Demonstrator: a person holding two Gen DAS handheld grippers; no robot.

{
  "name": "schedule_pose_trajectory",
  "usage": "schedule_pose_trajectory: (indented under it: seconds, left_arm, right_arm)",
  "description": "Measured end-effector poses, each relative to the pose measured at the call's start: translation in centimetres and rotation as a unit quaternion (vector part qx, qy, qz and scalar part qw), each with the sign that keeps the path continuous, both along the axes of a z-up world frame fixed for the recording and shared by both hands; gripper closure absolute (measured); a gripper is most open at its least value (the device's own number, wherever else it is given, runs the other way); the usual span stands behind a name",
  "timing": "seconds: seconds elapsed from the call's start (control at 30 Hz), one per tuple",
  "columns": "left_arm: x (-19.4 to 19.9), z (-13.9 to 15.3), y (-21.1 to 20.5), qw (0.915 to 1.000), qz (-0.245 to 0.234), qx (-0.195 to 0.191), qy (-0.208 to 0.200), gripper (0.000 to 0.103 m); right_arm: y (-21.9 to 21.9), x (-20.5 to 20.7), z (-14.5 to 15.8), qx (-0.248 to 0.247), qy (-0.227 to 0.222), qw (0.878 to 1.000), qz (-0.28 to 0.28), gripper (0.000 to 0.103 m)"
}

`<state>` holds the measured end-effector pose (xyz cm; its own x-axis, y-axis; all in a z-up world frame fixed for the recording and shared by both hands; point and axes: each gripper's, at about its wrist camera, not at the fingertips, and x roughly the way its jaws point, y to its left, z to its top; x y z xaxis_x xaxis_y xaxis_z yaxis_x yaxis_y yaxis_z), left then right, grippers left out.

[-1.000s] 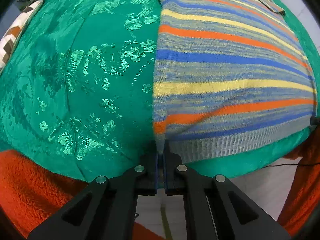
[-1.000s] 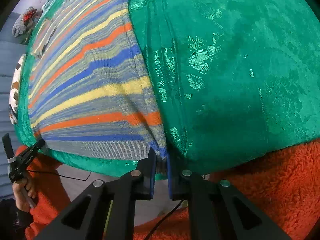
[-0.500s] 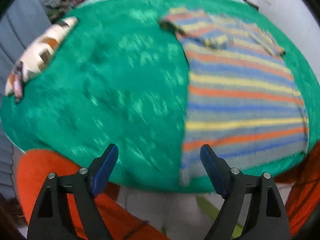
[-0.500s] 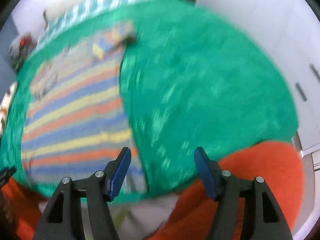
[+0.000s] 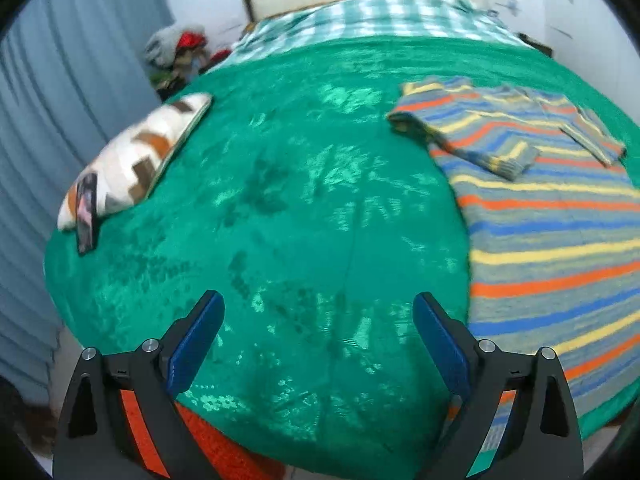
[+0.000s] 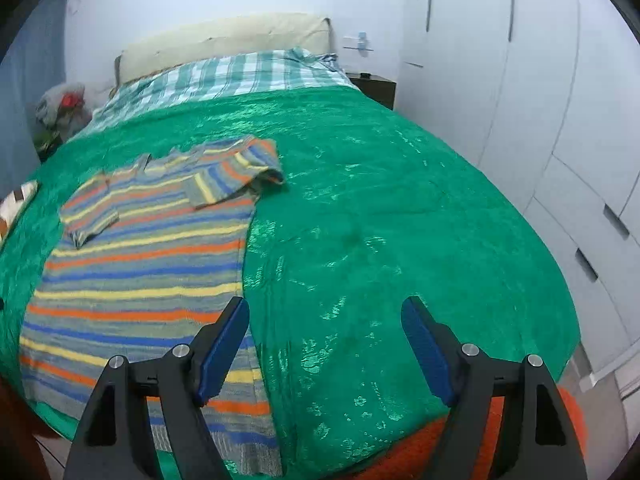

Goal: Fold small clothes

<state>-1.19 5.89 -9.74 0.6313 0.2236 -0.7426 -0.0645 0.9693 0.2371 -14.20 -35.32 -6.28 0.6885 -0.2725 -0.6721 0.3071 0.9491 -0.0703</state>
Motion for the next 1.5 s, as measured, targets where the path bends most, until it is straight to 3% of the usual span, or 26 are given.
schedule_pose_trajectory:
  seconds: [0.2,0.4,0.6,0.67,0.77,0.87,0.93,1.0,1.1,1.2,1.27,1.3,1.33,1.4,1.5]
  left_arm:
    - [-0.2,-0.1,-2.1,0.9987,-0.04,0.033,0.003,0.007]
    - [0.1,-0.7,-2.8,0.998,-0.044,0.044,0.01,0.007]
    - [0.2,-0.7,-2.3,0.9986,-0.041,0.028,0.017,0.007]
    - [0.2,-0.1,-3.0,0.9973,-0.066,0.023,0.021,0.007]
    - [0.7,2.2,-5.7,0.9883,-0.148,0.035,0.009,0.007]
    - [2.7,5.1,-10.0,0.9677,-0.245,0.057,-0.01,0.006]
    - [5.1,6.2,-13.0,0.9525,-0.299,0.059,0.0,0.006]
    - [8.1,6.0,-15.3,0.944,-0.326,0.05,0.017,0.006]
    - [13.4,2.9,-18.0,0.9441,-0.318,0.039,0.076,0.008]
    - [17.9,-2.0,-18.6,0.9474,-0.28,0.035,0.152,0.026]
    - [19.3,-3.7,-17.7,0.9494,-0.257,0.014,0.18,0.041]
    - [19.8,-3.9,-16.9,0.9506,-0.249,-0.021,0.185,0.055]
    - [20.3,-3.5,-15.9,0.9535,-0.232,-0.057,0.184,0.092]
    - [21.1,-2.2,-13.7,0.9575,-0.199,-0.104,0.181,0.099]
    - [22.0,2.2,-8.0,0.9645,-0.143,-0.181,0.129,0.099]
  right_arm:
    - [1.6,0.7,-1.1,-0.031,0.022,0.999,0.023,0.025]
    - [1.8,0.8,-1.6,-0.038,0.034,0.998,0.03,0.025]
    - [1.5,0.6,-1.5,-0.029,0.034,0.999,0.026,0.025]
    - [1.5,0.6,-1.5,-0.029,0.034,0.999,0.026,0.025]
    - [1.4,0.6,-1.4,-0.025,0.032,0.999,0.028,0.025]
    - [1.3,0.7,-1.5,-0.019,0.032,0.999,0.028,0.025]
    - [1.2,0.7,-1.5,-0.013,0.031,0.999,0.028,0.025]
    - [1.1,0.6,-1.4,-0.008,0.029,0.999,0.027,0.025]
    - [0.8,0.4,-1.3,0.0,0.024,0.999,0.024,0.025]
    - [0.4,0.1,-1.2,0.008,0.021,1.0,0.019,0.025]
    - [0.1,-0.1,-1.2,0.013,0.018,1.0,0.017,0.025]
    - [0.0,-0.2,-1.1,0.016,0.017,1.0,0.015,0.025]
    - [0.0,-0.2,-1.1,0.017,0.017,1.0,0.014,0.025]
    - [-0.2,-0.3,-1.2,0.019,0.017,1.0,0.012,0.025]
    - [-0.2,0.0,-1.4,0.023,0.021,0.999,0.01,0.025]
